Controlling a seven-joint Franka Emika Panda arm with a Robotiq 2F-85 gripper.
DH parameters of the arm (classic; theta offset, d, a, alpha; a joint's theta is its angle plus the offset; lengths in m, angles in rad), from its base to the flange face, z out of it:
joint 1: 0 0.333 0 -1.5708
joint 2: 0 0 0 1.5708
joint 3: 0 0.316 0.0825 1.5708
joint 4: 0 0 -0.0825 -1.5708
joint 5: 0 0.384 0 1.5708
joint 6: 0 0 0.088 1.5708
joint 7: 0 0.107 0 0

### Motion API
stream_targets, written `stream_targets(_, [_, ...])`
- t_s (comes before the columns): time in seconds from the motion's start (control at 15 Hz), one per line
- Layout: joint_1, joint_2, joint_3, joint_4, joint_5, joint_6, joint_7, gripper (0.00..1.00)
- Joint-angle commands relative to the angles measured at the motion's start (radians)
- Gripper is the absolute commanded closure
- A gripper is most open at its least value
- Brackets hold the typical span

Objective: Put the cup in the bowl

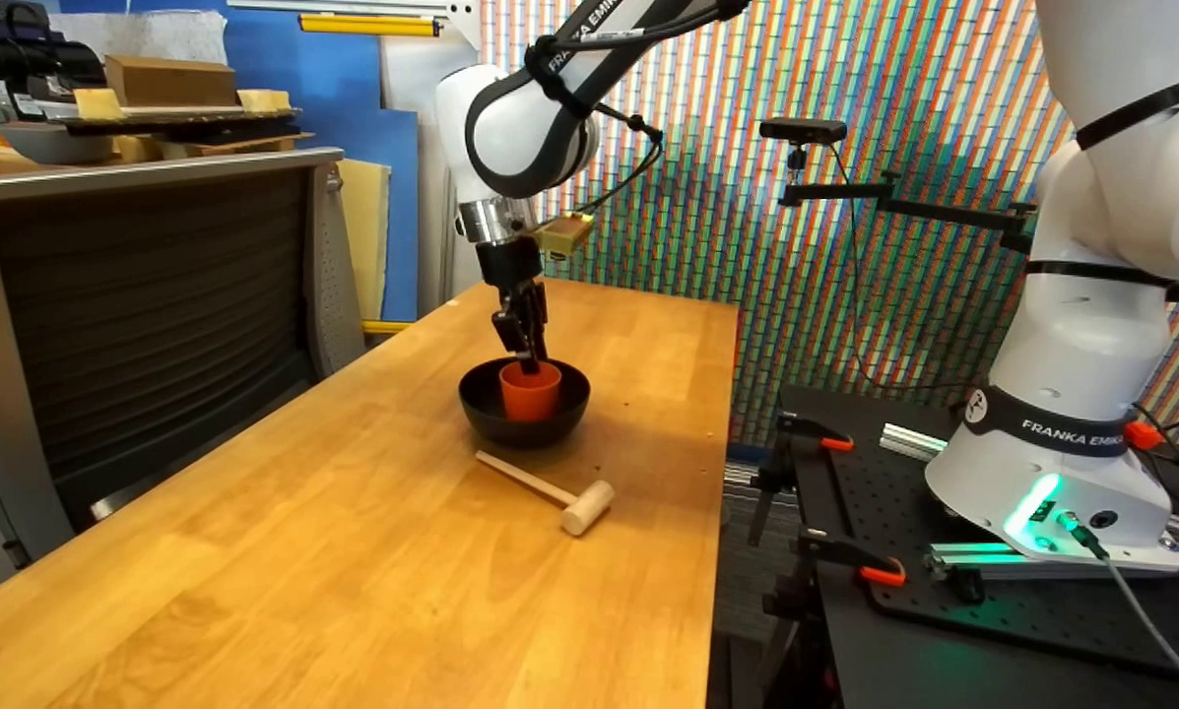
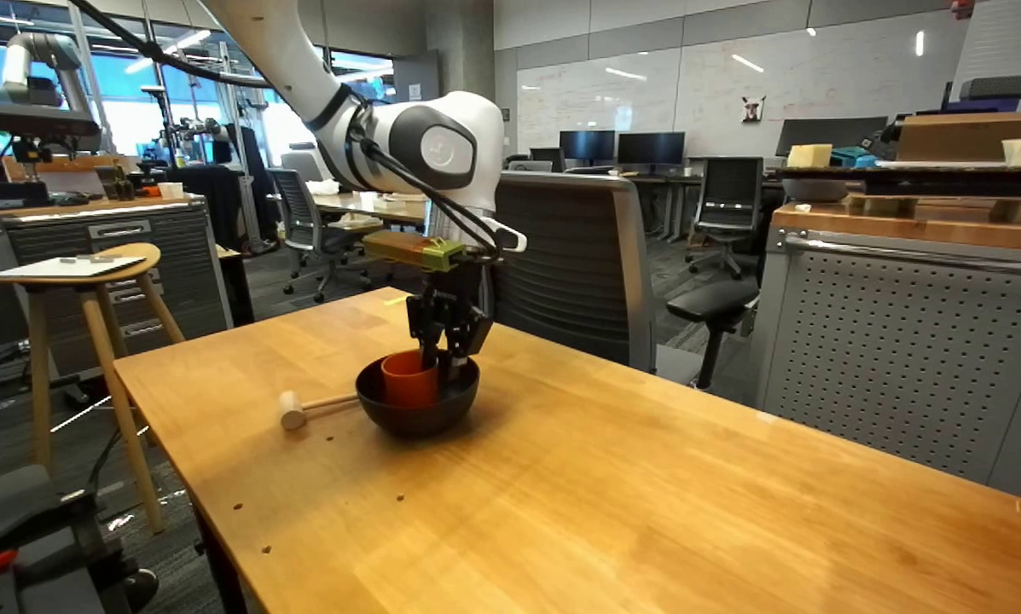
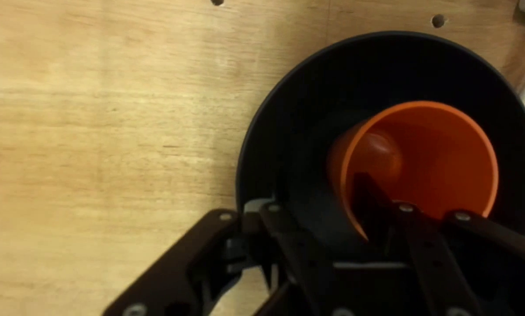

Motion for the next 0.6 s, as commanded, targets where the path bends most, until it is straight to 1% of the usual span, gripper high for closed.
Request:
stream_targets(0.0, [0.015, -0.178, -0.012, -0.090, -0.058, 0.006, 0.005, 0.23])
stream_targets(0.2, [0.003, -0.310, -0.003, -0.126, -0.060, -0.010, -0.025, 0.01])
stream_targets(0.4, [-0.012, -0.444, 0.000, -0.172, -0.018, -0.028, -0.069, 0.00])
stream_targets(0.47, [-0.026, -0.473, -0.001, -0.176, 0.031, -0.076, -0.117, 0.00])
stream_targets(0.53, [-0.003, -0.379, -0.003, -0.114, -0.020, -0.041, -0.050, 0.00])
